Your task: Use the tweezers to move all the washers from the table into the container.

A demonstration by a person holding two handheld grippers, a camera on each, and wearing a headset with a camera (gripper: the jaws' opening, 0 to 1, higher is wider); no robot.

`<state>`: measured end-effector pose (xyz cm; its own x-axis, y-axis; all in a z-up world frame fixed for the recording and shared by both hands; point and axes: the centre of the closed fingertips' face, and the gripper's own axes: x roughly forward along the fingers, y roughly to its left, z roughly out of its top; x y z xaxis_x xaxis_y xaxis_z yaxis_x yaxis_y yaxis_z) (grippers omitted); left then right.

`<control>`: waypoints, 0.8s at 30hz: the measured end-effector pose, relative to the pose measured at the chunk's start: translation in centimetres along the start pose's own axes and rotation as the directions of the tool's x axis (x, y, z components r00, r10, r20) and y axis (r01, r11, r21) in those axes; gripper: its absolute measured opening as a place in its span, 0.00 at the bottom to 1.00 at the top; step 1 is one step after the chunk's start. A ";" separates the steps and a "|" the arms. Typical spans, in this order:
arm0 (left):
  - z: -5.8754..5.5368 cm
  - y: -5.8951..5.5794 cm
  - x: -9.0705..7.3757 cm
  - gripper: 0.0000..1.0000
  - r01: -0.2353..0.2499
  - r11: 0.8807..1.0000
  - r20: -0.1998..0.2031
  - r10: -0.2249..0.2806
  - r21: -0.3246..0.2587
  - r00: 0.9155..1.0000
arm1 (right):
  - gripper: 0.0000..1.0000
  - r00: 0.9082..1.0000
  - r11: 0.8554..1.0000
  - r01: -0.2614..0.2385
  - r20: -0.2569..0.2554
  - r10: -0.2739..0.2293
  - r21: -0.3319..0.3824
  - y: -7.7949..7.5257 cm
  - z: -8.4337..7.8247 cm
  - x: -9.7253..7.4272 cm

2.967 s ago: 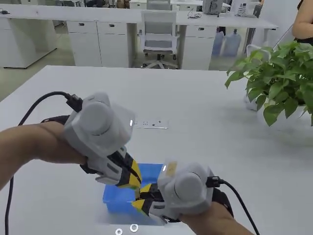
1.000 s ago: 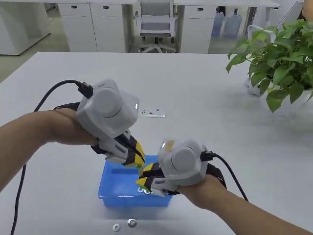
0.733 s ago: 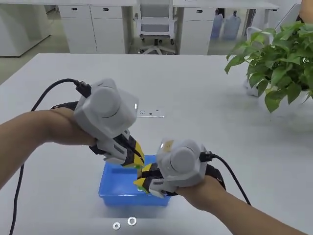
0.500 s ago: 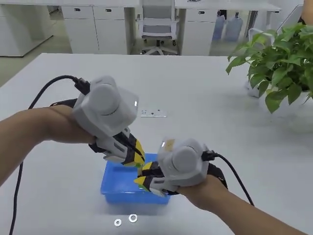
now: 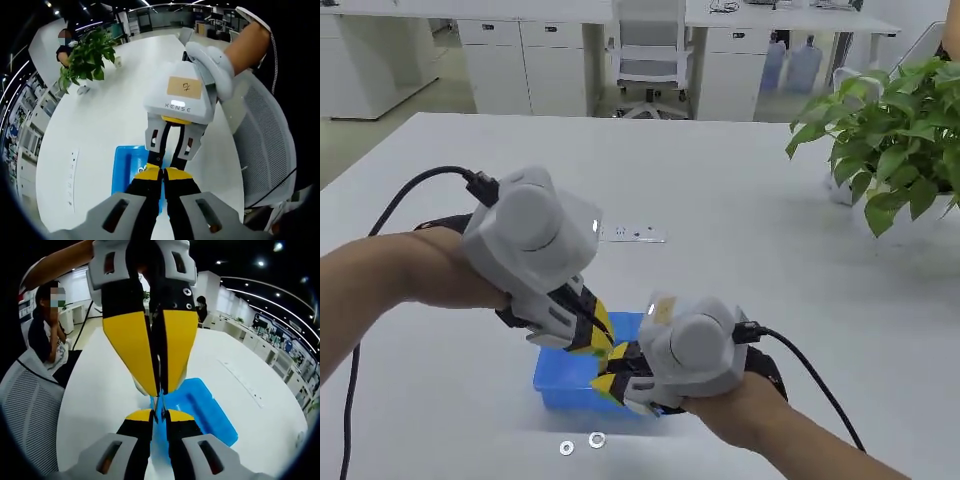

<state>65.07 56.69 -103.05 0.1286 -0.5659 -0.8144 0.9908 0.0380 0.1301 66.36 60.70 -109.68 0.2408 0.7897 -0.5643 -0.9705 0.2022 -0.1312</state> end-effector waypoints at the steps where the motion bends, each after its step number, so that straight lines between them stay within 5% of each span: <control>1: -0.1 -0.1 0.0 0.05 0.000 1.000 -0.001 0.000 0.000 1.000 | 0.12 1.000 1.000 -0.003 0.000 0.003 0.000 0.2 0.0 0.0; 24: -2.0 -2.5 2.1 0.05 0.025 0.999 -0.004 -0.025 -0.039 1.000 | 0.12 0.998 0.999 -0.053 -0.032 0.054 0.005 3.0 -2.3 1.2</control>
<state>62.95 57.06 -106.26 0.1036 -0.5638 -0.8194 0.9946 0.0561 0.0872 63.69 60.95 -112.69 0.1880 0.7805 -0.5963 -0.9819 0.1628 -0.0965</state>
